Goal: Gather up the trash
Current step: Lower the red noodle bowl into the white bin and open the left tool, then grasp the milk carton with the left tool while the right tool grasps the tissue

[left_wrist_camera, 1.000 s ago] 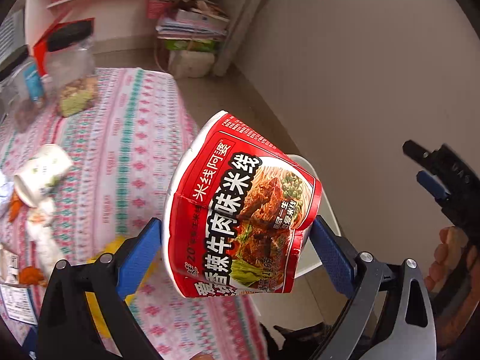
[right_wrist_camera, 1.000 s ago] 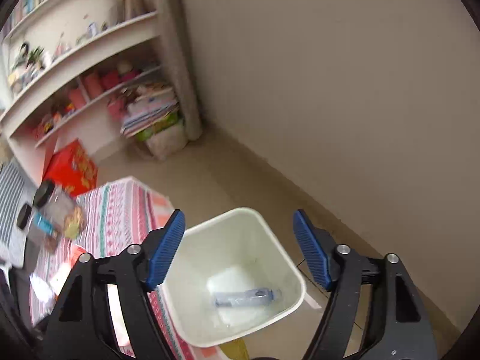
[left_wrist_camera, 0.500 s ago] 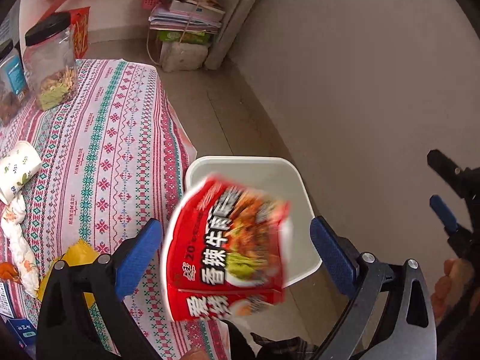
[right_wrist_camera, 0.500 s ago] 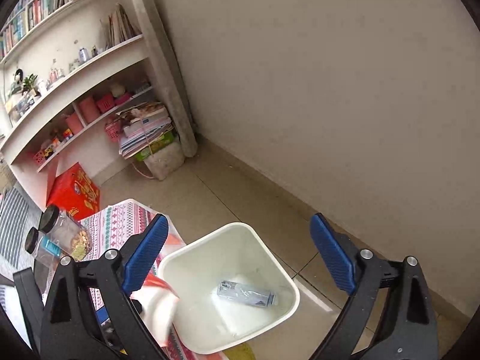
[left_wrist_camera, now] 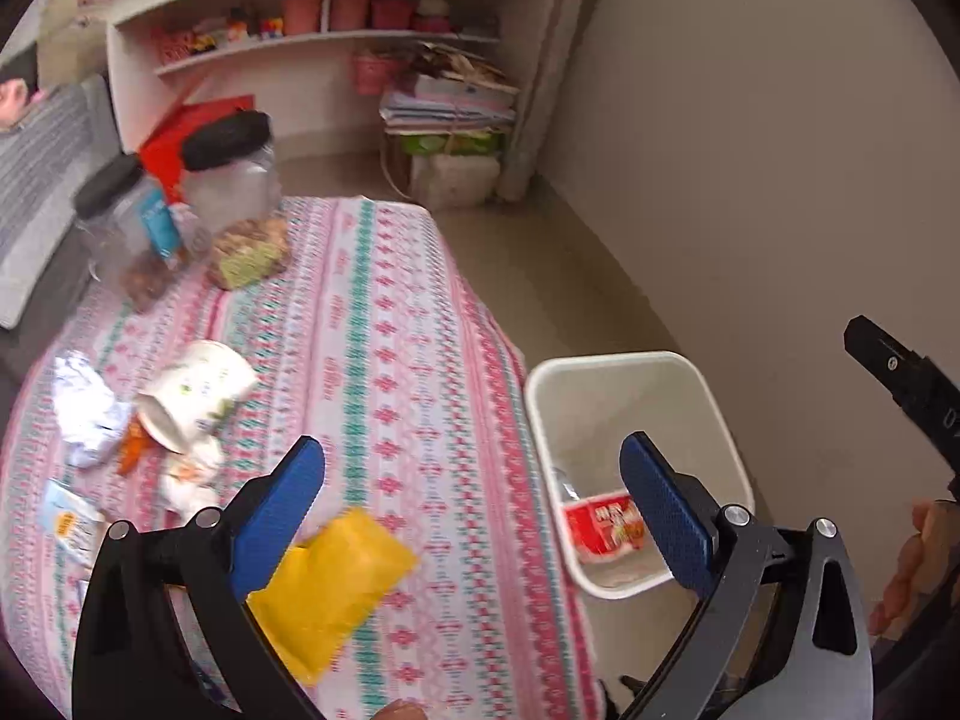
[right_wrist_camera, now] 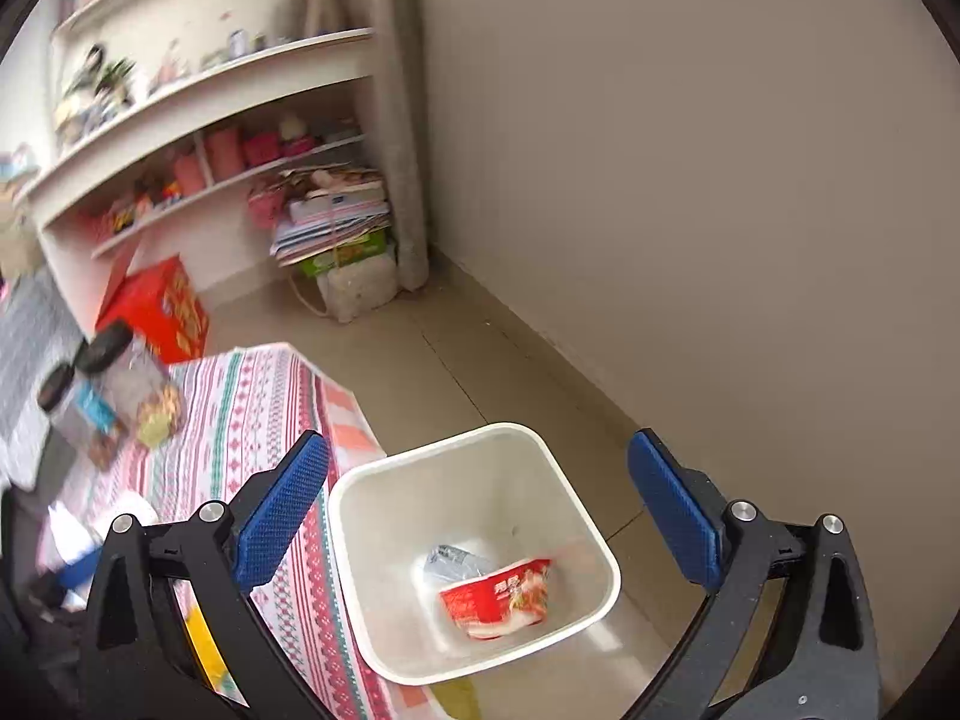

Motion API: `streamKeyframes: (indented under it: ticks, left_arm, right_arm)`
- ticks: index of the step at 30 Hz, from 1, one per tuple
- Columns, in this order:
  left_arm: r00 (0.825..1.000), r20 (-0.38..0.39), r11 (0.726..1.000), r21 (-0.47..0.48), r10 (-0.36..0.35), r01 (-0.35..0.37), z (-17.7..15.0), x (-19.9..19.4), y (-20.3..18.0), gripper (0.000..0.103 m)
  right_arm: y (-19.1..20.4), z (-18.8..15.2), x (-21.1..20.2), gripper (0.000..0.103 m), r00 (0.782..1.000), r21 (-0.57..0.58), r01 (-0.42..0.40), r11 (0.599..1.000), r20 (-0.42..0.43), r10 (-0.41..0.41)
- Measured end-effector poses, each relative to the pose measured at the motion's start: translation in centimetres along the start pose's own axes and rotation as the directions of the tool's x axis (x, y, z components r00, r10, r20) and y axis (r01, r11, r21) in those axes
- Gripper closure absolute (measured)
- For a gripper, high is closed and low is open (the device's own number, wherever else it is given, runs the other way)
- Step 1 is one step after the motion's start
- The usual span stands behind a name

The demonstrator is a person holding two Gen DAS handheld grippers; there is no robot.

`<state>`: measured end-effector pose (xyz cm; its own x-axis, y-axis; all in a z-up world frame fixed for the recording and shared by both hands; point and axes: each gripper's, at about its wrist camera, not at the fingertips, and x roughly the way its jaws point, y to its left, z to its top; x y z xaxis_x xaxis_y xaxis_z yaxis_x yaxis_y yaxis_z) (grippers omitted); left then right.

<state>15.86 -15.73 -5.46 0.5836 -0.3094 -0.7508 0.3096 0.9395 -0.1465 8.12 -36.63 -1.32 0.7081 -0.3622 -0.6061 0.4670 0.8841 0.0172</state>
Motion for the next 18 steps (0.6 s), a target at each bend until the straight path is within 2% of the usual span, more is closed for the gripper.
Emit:
streamKeyframes:
  ticks: [5,10,14,18]
  left_arm:
    - [0.993,0.070,0.996,-0.002,0.094,-0.094,0.1,-2.1,2.4,0.007]
    - [0.970,0.136,0.979,-0.058,0.199,-0.193,-0.9,-3.4,5.4,0.007]
    - [0.961,0.089,0.963,-0.098,0.260,-0.251,-1.6,-3.1,7.9,0.007]
    - [0.952,0.074,0.948,-0.144,0.296,-0.284,-1.7,-3.5,10.1,0.007]
  right_arm:
    - [3.6,-1.4,-0.1,0.007,1.000,-0.089,0.004,0.996,-0.001,-0.004]
    - [7.3,-2.9,-0.1,0.007,1.000,-0.158,-0.006,0.987,-0.002,0.005]
    - [10.1,-3.6,-0.2,0.007,1.000,-0.206,-0.002,0.979,0.017,0.006]
    - [12.4,-4.2,0.0,0.007,0.999,-0.223,-0.033,0.974,-0.009,0.032]
